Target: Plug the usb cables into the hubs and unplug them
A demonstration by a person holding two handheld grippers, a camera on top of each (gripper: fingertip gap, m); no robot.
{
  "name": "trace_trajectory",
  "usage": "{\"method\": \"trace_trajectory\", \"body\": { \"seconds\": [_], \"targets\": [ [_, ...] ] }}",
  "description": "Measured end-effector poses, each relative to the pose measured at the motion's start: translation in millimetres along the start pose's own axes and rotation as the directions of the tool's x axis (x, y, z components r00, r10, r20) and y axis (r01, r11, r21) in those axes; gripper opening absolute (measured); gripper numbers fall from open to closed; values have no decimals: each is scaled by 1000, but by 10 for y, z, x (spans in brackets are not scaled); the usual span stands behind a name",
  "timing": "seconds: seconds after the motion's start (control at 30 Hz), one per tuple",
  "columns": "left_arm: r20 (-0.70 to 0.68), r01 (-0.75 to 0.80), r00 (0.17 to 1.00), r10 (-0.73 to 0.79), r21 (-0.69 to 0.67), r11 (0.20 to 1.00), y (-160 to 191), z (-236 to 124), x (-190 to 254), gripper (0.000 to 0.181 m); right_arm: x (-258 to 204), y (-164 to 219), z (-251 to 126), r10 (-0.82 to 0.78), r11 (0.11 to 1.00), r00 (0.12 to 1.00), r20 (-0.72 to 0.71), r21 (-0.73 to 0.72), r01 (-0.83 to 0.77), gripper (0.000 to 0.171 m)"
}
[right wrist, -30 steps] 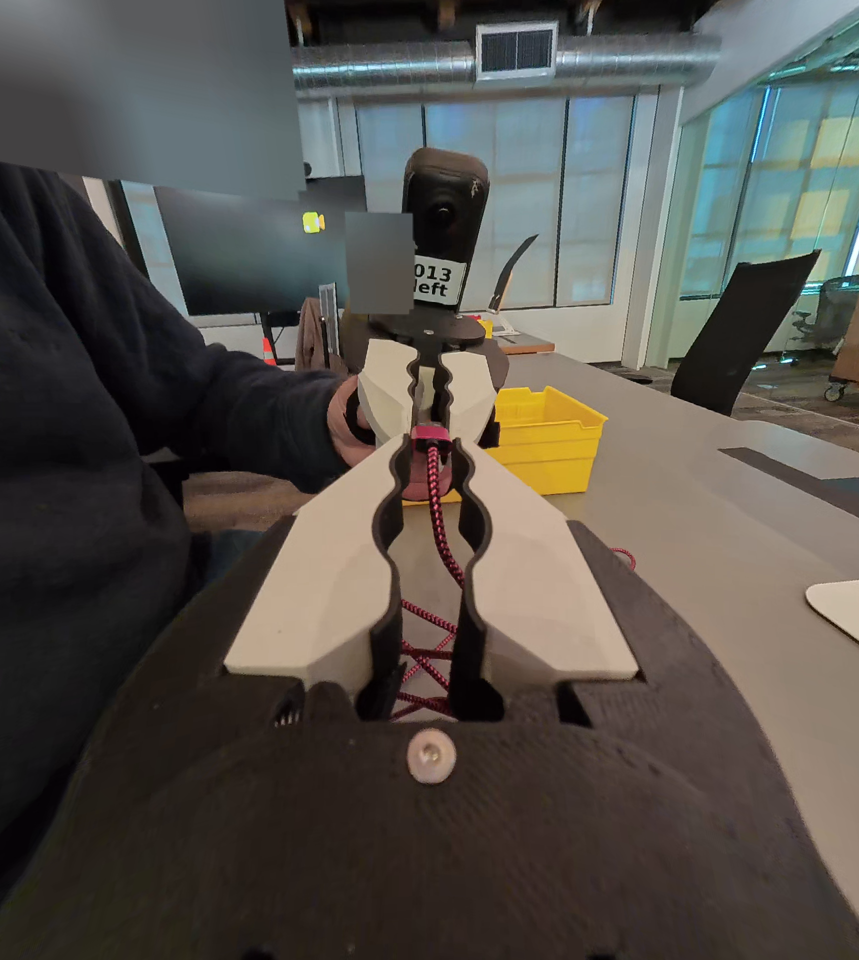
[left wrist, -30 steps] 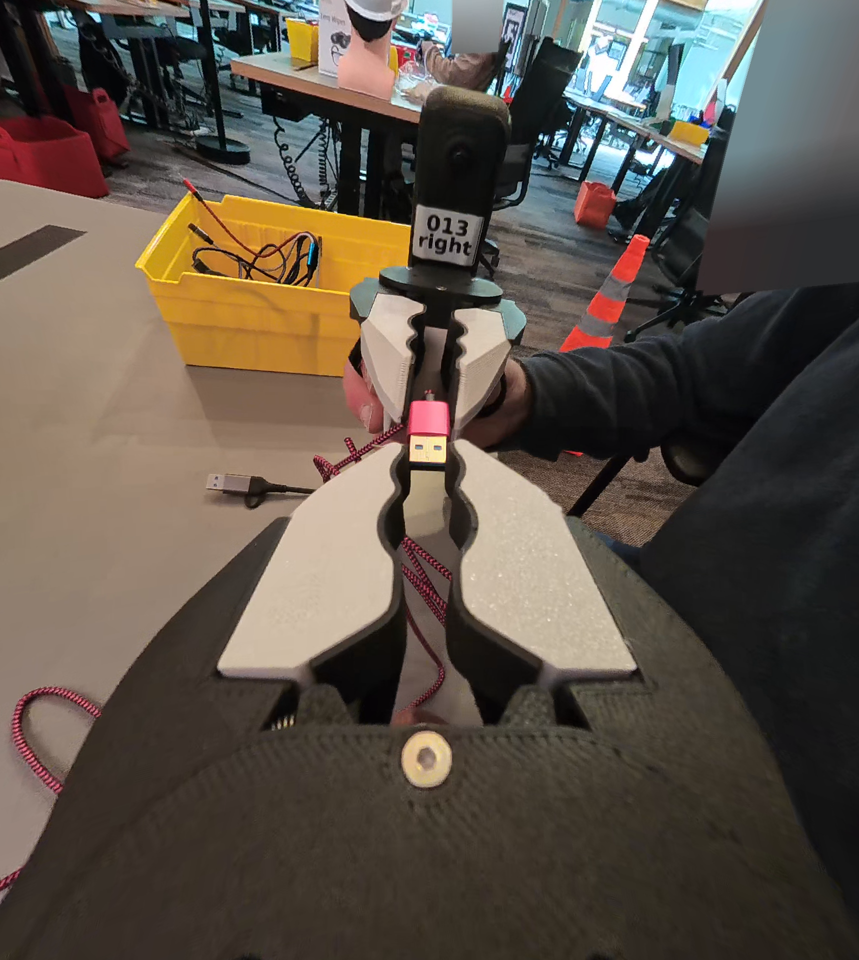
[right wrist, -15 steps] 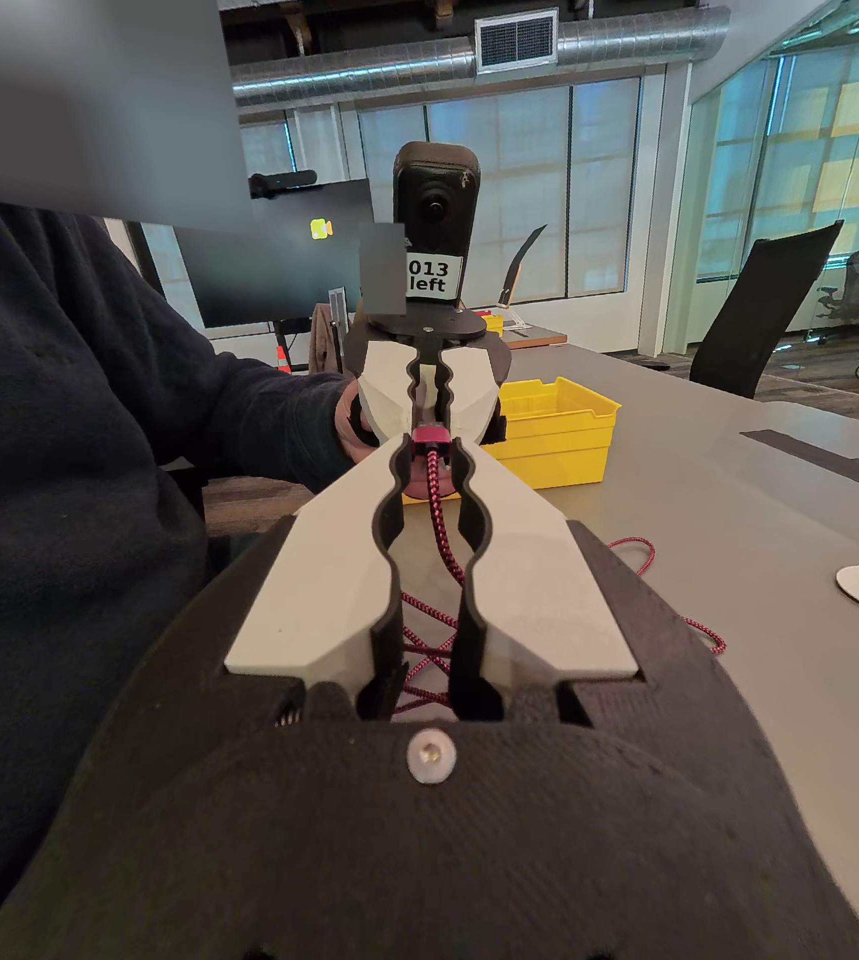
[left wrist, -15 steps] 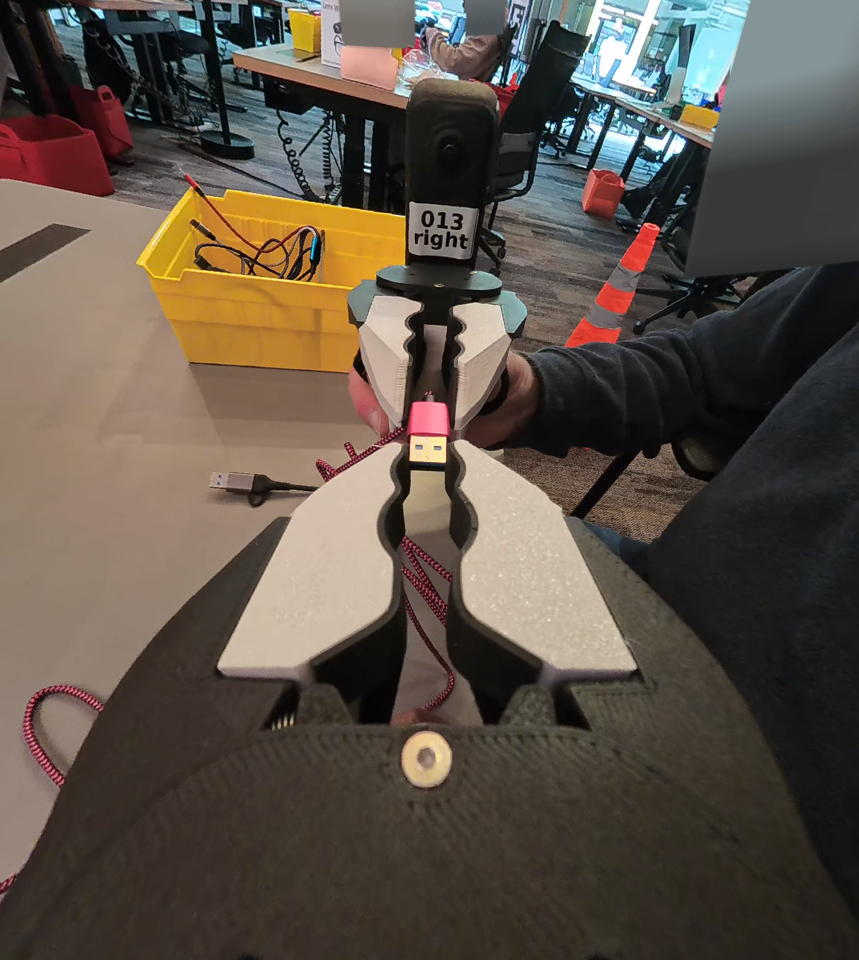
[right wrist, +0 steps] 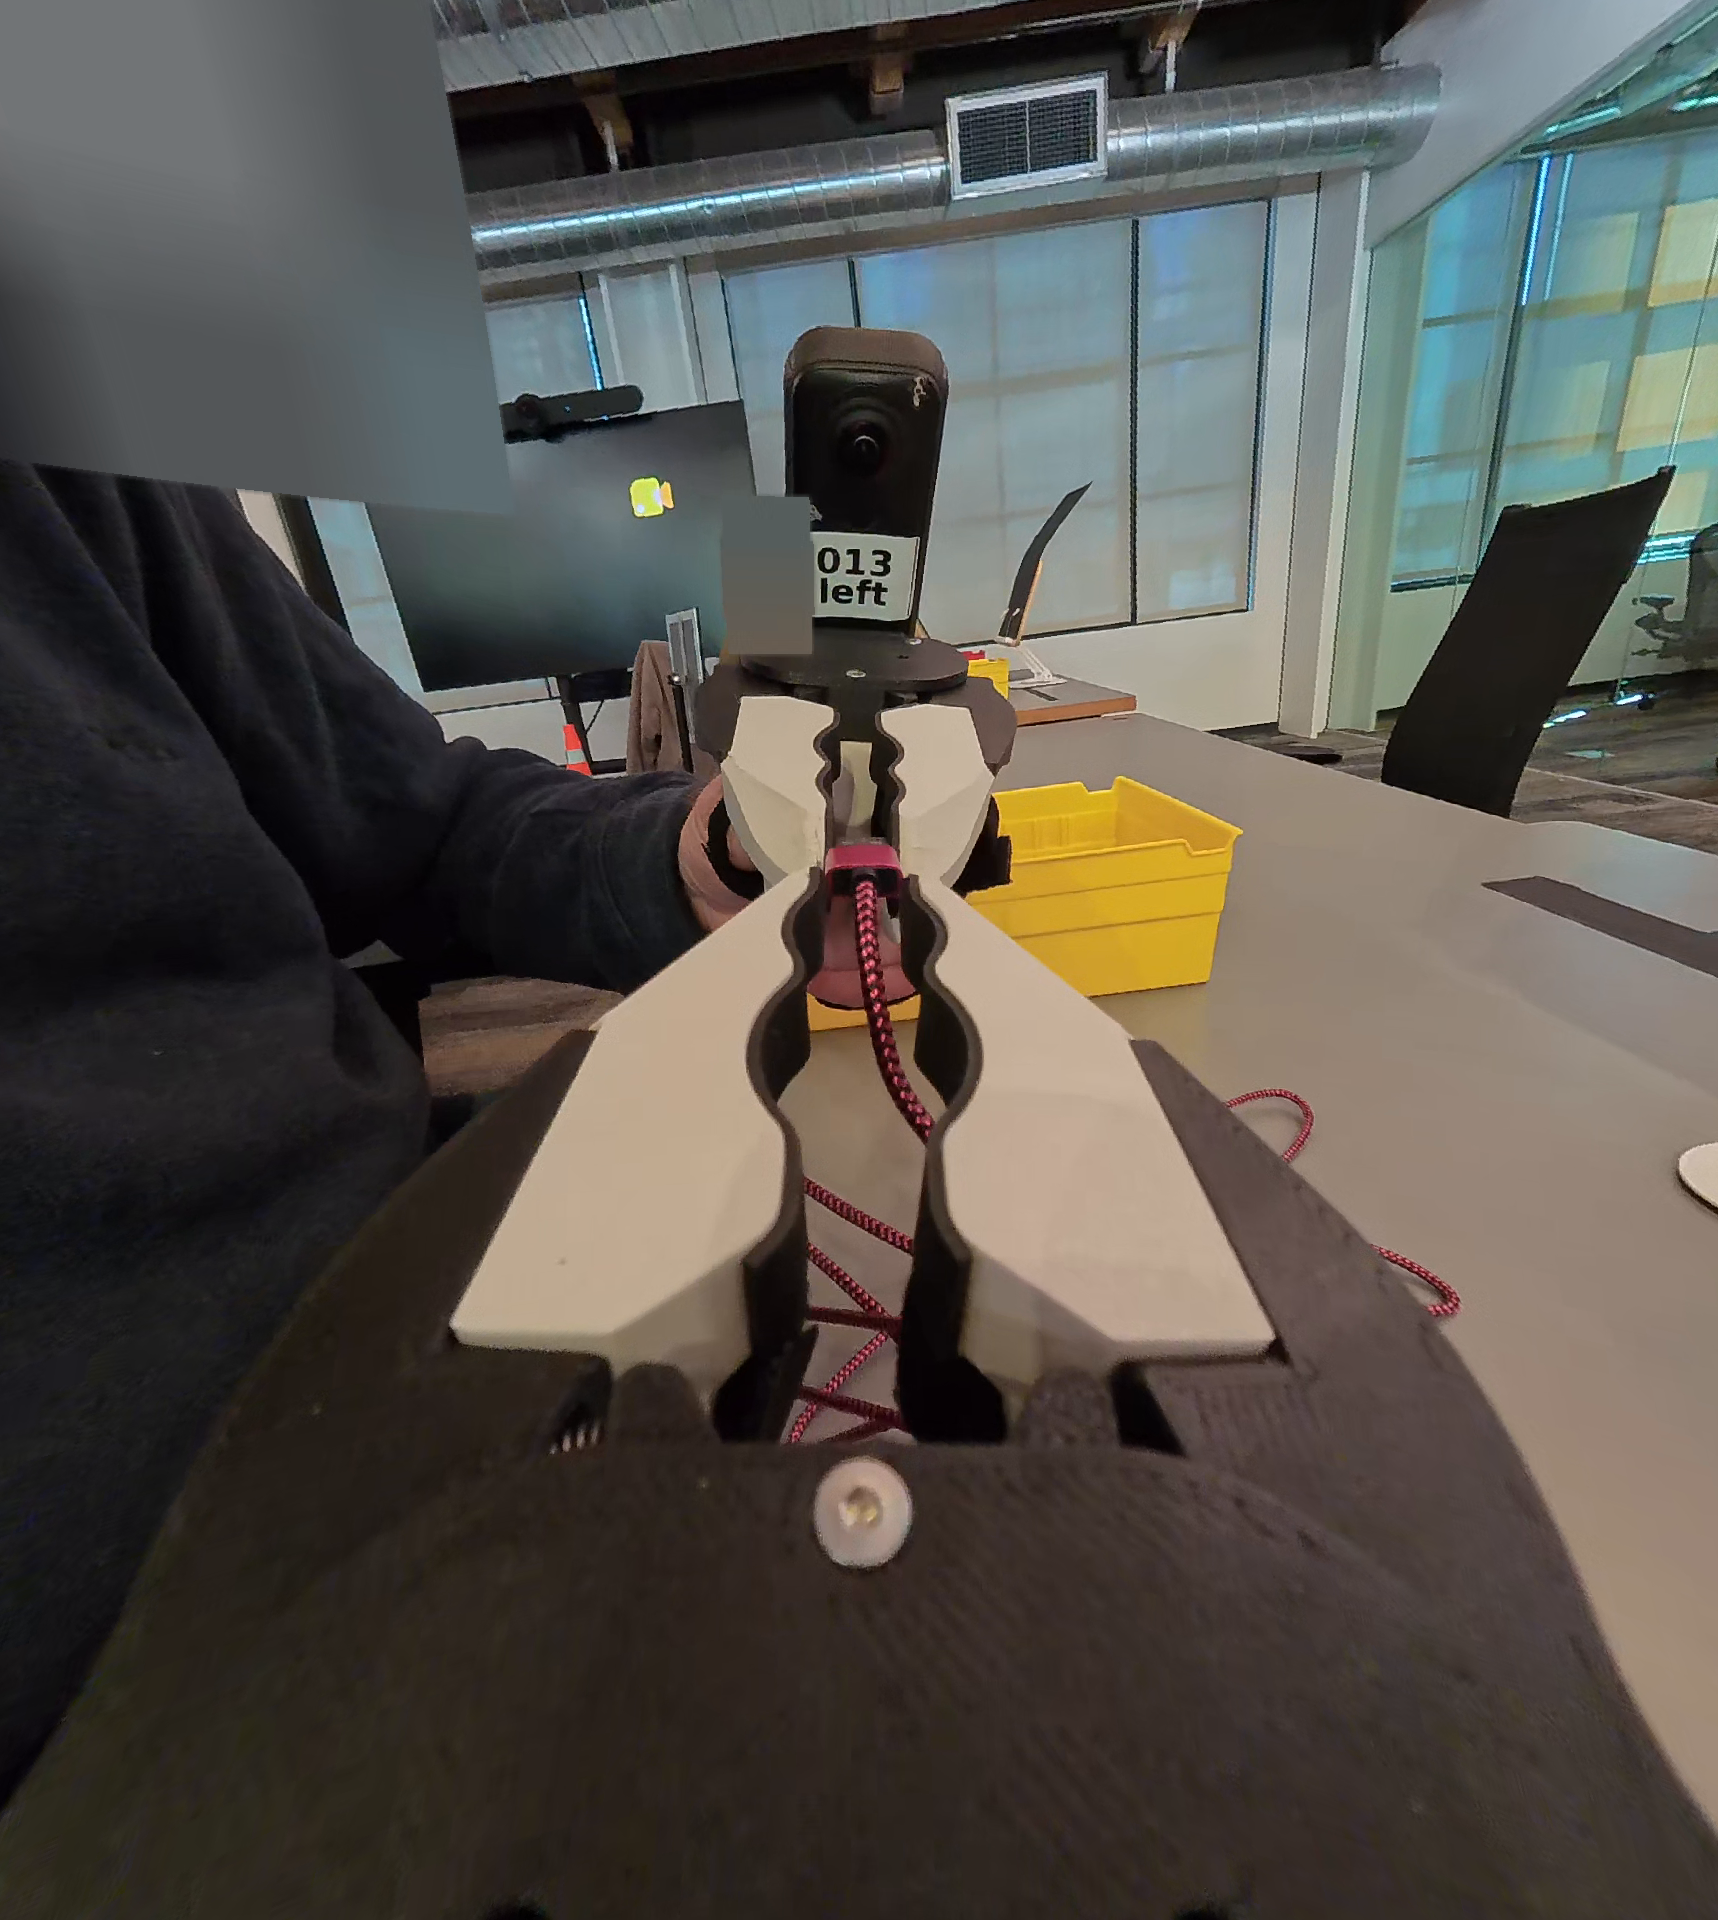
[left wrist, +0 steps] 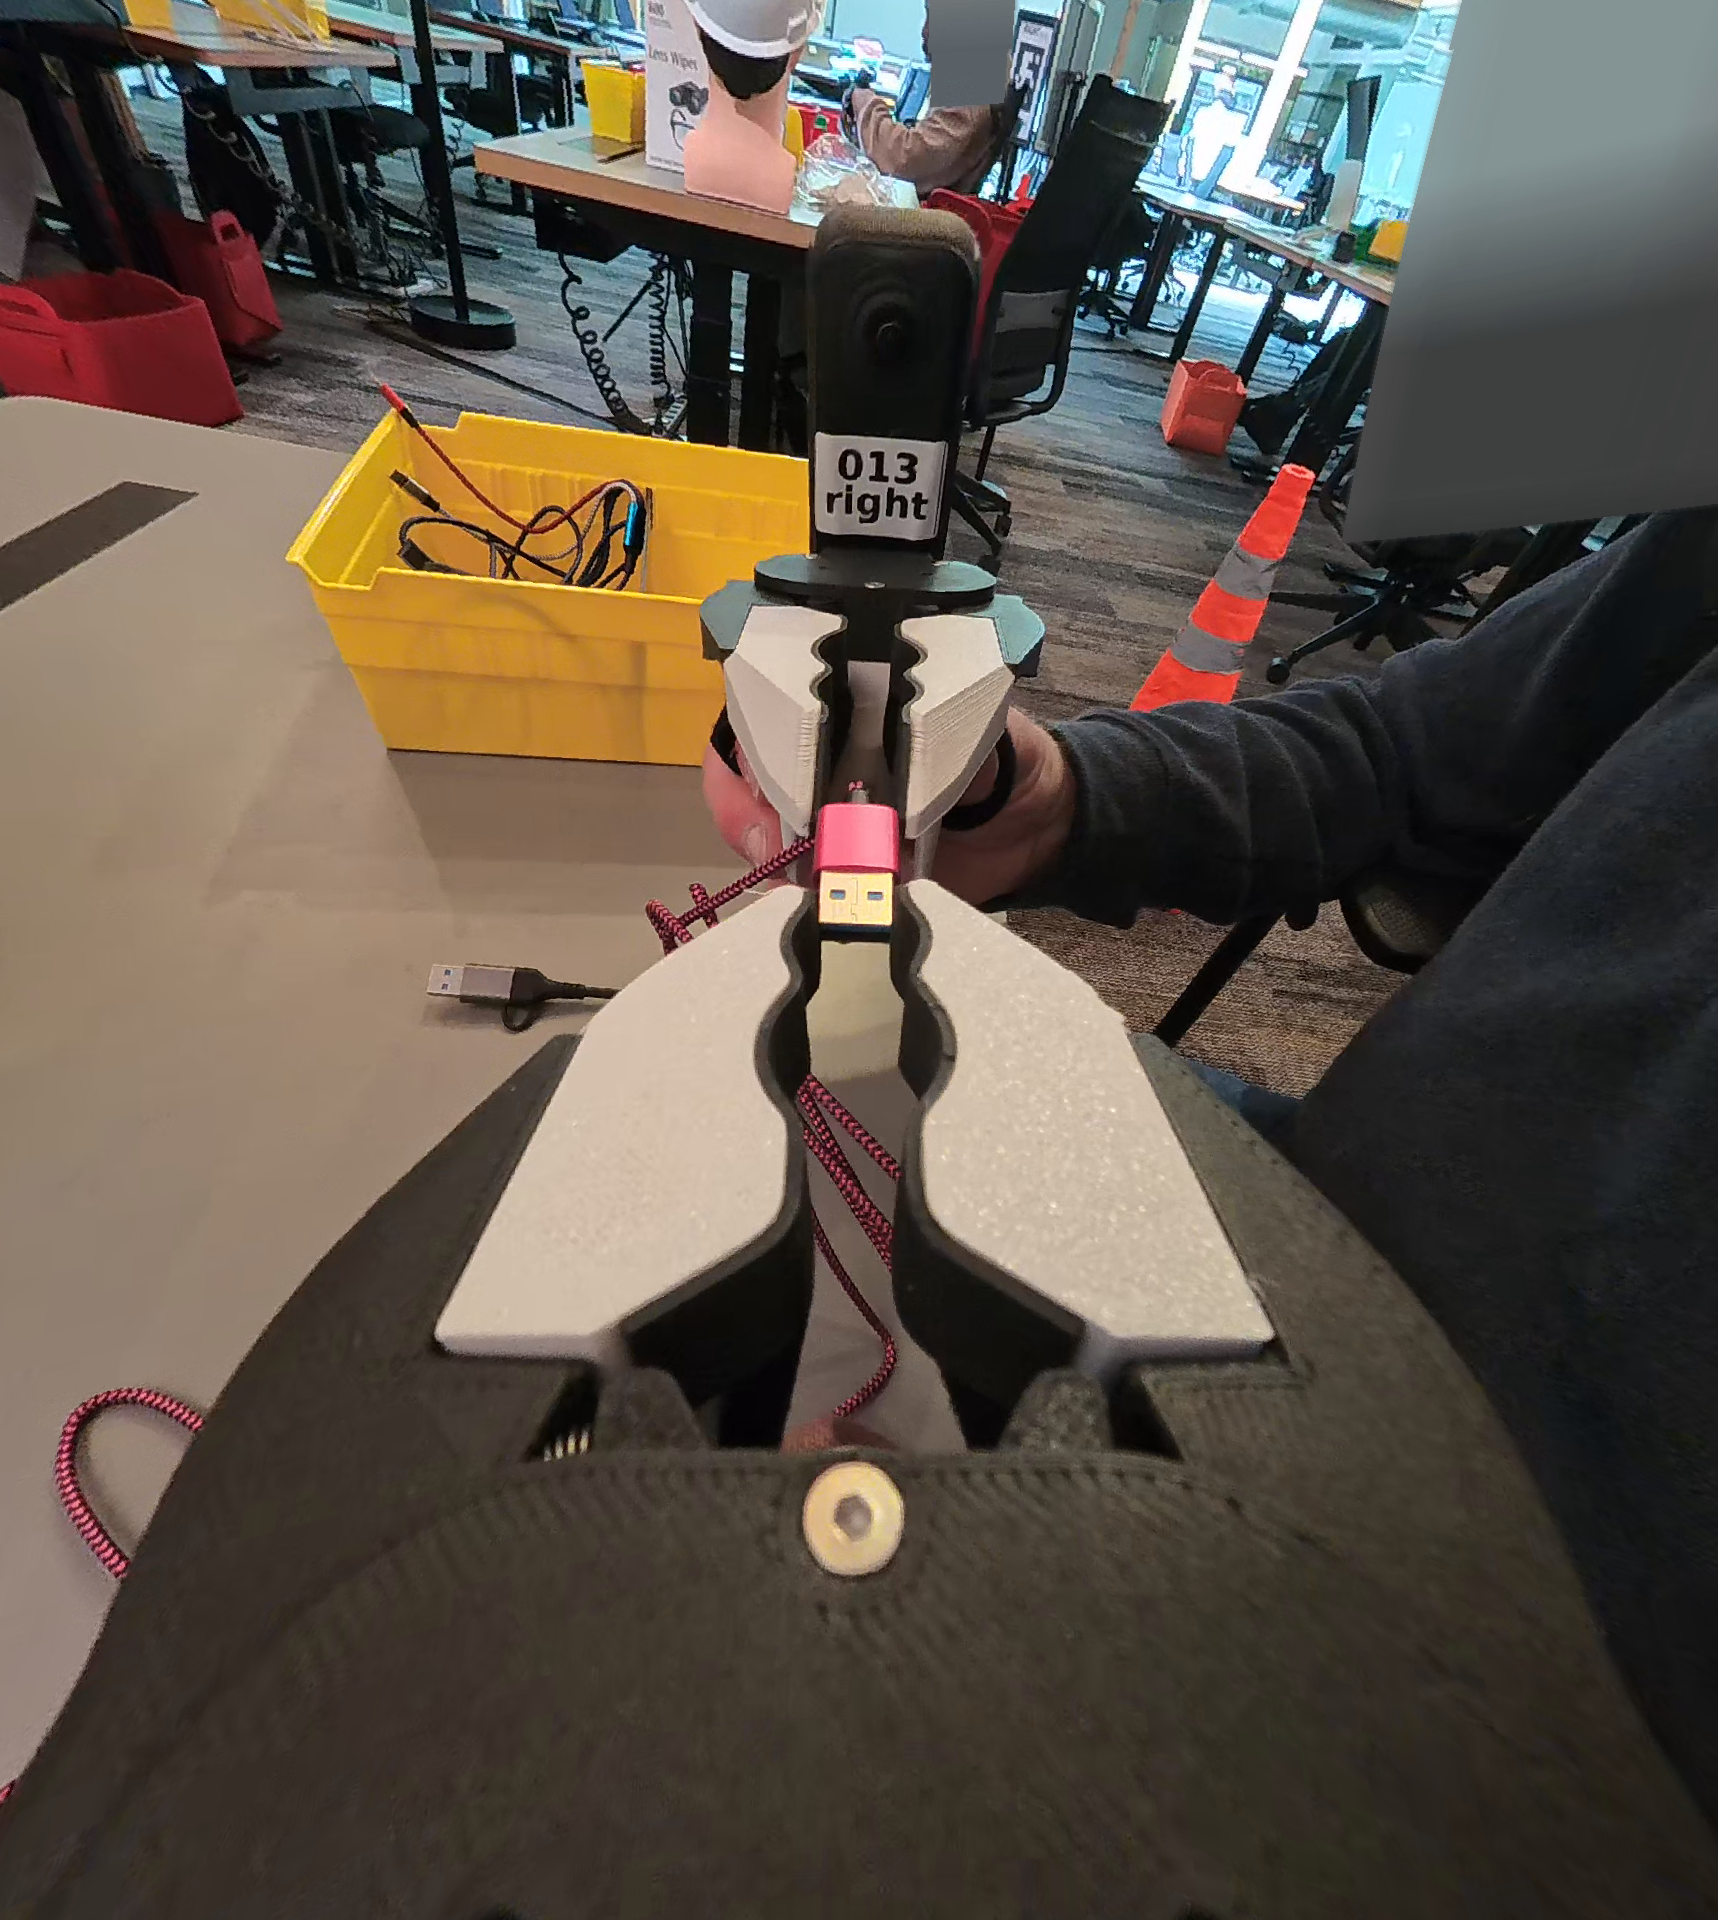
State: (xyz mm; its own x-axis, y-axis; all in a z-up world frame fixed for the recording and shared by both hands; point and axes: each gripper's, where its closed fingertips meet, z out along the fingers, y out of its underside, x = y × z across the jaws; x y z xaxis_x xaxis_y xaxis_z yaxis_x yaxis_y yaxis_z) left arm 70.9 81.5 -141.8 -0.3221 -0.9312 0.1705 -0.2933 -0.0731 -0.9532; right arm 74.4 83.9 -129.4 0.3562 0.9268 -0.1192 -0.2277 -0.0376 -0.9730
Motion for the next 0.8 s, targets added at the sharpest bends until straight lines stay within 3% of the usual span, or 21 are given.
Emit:
{"method": "trace_trajectory", "body": {
  "seconds": [0.3,0.43,0.8],
  "targets": [
    [-1,-3,1000,3,-2,1000,-9,8,7,12,-11,-16,-15,24,999,1000,16,25,-24,11],
    [4,-11,1000,11,-10,1000,-5,10,7,12,-8,13,19,10,1000,1000,0,-5,-10,22],
    [11,-24,1000,24,-18,1000,0,31,16,12,-18,18,28,1,1000,1000,-4,-7,-1,12]
  ]
}}
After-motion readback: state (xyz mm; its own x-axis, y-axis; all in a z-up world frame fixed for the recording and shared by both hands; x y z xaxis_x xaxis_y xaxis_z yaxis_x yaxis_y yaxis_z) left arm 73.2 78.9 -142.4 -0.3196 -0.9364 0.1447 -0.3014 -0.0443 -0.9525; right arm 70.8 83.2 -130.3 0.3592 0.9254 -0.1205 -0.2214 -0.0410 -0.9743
